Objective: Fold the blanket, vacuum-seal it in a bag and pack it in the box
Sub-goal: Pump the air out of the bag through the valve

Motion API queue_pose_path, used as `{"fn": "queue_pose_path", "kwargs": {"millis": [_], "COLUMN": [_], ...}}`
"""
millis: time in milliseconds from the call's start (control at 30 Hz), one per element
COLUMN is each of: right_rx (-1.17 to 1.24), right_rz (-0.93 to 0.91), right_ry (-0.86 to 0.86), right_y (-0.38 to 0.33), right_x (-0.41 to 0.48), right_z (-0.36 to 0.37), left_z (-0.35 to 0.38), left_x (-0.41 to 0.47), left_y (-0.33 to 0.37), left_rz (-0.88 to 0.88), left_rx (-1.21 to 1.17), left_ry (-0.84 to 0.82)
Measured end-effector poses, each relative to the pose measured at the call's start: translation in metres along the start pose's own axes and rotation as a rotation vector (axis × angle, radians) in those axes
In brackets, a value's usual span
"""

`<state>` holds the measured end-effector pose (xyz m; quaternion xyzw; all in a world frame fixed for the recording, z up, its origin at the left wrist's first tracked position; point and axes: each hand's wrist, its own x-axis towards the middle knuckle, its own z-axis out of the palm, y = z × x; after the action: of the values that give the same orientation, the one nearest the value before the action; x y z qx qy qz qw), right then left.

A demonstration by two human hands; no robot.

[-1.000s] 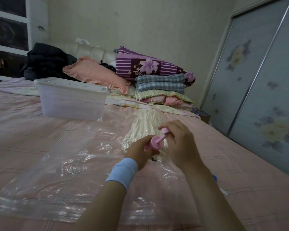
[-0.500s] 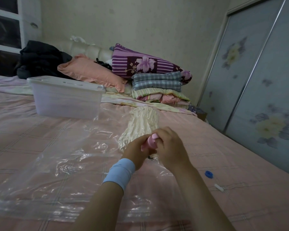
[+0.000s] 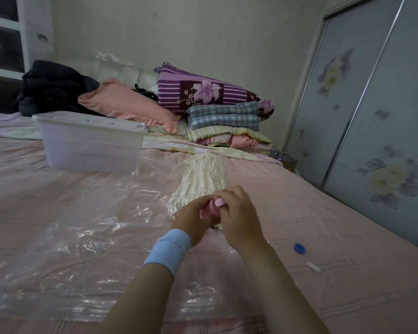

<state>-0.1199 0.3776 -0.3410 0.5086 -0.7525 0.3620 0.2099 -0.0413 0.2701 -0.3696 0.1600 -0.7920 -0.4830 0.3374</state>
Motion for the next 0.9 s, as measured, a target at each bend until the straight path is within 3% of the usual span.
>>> {"fn": "queue_pose_path", "kwargs": {"millis": [67, 133, 300, 367, 433, 567, 633, 767, 900], "right_rx": [0.041, 0.091, 0.161, 0.136, 0.101, 0.003, 0.034, 0.188, 0.171], "right_rz": [-0.013, -0.064, -0.238, -0.258, -0.191, -0.003, -0.004, -0.169, -0.307], "right_ry": [-0.041, 0.024, 0.420, 0.493, 0.421, -0.005, -0.050, 0.199, 0.466], "right_y": [-0.002, -0.013, -0.047, -0.047, -0.035, -0.009, -0.011, -0.038, -0.055], "right_x": [0.003, 0.014, 0.036, 0.036, 0.027, -0.001, 0.001, 0.028, 0.040], "right_z": [-0.005, -0.025, -0.071, -0.062, -0.038, 0.002, -0.003, -0.050, -0.078], "left_z": [0.000, -0.002, -0.007, -0.006, -0.005, -0.001, -0.001, -0.007, -0.009], "left_x": [-0.002, -0.001, 0.004, 0.003, 0.003, 0.001, 0.000, 0.002, 0.002], "left_y": [0.002, 0.002, -0.002, -0.003, -0.005, -0.005, -0.003, -0.001, -0.005], "left_rz": [0.008, 0.023, 0.030, 0.036, 0.034, 0.034, 0.038, 0.023, 0.015], "left_rx": [0.002, 0.018, 0.045, 0.054, 0.030, 0.077, 0.087, 0.032, 0.042], "left_ry": [0.008, 0.032, 0.047, 0.046, 0.049, 0.024, 0.035, 0.050, 0.044]}}
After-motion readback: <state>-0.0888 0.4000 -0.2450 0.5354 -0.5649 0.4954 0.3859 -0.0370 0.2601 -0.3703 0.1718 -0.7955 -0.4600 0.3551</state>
